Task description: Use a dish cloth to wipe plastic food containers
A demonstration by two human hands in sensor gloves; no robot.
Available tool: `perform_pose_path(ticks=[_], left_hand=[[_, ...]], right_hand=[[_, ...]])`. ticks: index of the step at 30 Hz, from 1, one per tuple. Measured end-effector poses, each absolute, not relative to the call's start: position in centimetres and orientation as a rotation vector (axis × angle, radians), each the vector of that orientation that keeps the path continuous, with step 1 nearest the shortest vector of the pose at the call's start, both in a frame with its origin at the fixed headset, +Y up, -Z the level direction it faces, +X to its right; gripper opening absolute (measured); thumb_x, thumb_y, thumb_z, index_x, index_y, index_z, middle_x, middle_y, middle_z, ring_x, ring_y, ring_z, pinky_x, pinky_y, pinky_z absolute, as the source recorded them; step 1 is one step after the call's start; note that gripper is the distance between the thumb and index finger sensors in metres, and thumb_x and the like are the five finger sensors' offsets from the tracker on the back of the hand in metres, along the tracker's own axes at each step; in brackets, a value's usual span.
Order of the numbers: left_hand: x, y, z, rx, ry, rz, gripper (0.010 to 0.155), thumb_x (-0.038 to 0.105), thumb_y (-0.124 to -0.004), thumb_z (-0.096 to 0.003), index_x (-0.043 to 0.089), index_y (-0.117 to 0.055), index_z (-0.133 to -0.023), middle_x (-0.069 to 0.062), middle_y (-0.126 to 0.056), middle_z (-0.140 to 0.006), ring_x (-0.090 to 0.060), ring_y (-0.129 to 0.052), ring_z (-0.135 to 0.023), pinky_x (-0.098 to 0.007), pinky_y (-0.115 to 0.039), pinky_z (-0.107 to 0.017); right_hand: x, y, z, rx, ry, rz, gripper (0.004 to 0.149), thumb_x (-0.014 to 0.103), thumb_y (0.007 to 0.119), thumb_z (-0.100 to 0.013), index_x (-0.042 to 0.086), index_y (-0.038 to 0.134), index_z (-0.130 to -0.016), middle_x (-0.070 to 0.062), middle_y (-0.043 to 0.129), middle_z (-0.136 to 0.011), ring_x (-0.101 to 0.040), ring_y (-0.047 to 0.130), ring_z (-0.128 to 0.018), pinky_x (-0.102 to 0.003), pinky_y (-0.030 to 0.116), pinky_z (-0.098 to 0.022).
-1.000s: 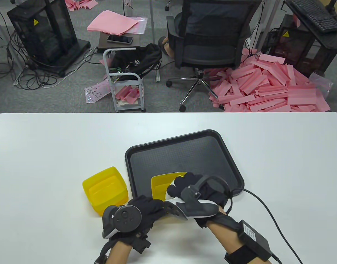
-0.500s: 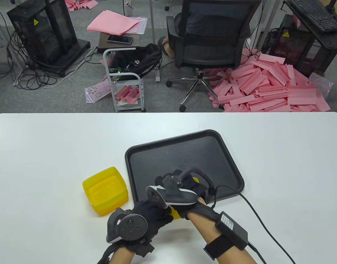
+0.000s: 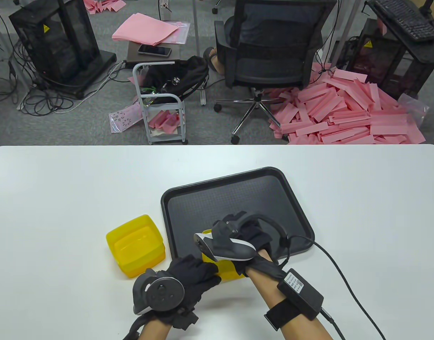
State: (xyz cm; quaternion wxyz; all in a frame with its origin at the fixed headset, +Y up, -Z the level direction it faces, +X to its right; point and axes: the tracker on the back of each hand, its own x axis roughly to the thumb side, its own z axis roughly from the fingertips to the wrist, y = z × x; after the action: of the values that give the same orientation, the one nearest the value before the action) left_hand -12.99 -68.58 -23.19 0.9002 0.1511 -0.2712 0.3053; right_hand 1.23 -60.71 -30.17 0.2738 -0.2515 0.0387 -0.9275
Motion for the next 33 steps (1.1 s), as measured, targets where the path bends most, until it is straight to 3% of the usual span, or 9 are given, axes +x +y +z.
perform_pose_path(ticks=[7, 13, 26, 33], left_hand=[[-13.1, -69.4, -23.7, 0.308, -0.544, 0.657, 0.039, 0.049, -0.092, -0.0378, 0.027, -0.100, -0.069, -0.006, -0.103, -0.050, -0.028, -0.100, -0.042, -0.043, -0.085, -0.031], [-13.1, -69.5, -23.7, 0.323, -0.500, 0.639, 0.039, 0.048, -0.092, -0.0366, 0.027, -0.101, -0.069, -0.005, -0.104, -0.048, -0.027, -0.101, -0.040, -0.043, -0.086, -0.030], [-13.0, -69.3, -23.6, 0.321, -0.528, 0.661, 0.039, 0.047, -0.093, -0.0367, 0.026, -0.101, -0.068, -0.004, -0.105, -0.045, -0.027, -0.102, -0.036, -0.042, -0.087, -0.028], [-12.6, -69.0, -23.0, 0.371, -0.539, 0.662, 0.040, 0.047, -0.092, -0.0374, 0.022, -0.100, -0.068, -0.004, -0.104, -0.042, -0.026, -0.101, -0.034, -0.042, -0.087, -0.027]], right_hand=[[2.3, -61.4, -28.7, -0.750, 0.068, -2.421, 0.044, 0.037, 0.097, -0.041, 0.041, 0.082, -0.082, 0.011, 0.089, -0.088, -0.026, 0.097, -0.056, -0.035, 0.089, -0.034], [1.7, -61.6, -27.9, -0.783, -0.115, -2.440, 0.041, 0.033, 0.097, -0.042, 0.042, 0.084, -0.080, 0.011, 0.087, -0.091, -0.027, 0.094, -0.063, -0.037, 0.089, -0.039], [1.7, -60.3, -28.9, -0.832, -0.551, -2.743, 0.046, 0.033, 0.091, -0.046, 0.032, 0.078, -0.090, 0.002, 0.090, -0.090, -0.027, 0.096, -0.059, -0.035, 0.089, -0.035], [1.2, -60.0, -29.8, -0.804, -0.456, -2.869, 0.047, 0.036, 0.089, -0.048, 0.028, 0.075, -0.092, 0.000, 0.091, -0.087, -0.027, 0.097, -0.055, -0.034, 0.089, -0.031]])
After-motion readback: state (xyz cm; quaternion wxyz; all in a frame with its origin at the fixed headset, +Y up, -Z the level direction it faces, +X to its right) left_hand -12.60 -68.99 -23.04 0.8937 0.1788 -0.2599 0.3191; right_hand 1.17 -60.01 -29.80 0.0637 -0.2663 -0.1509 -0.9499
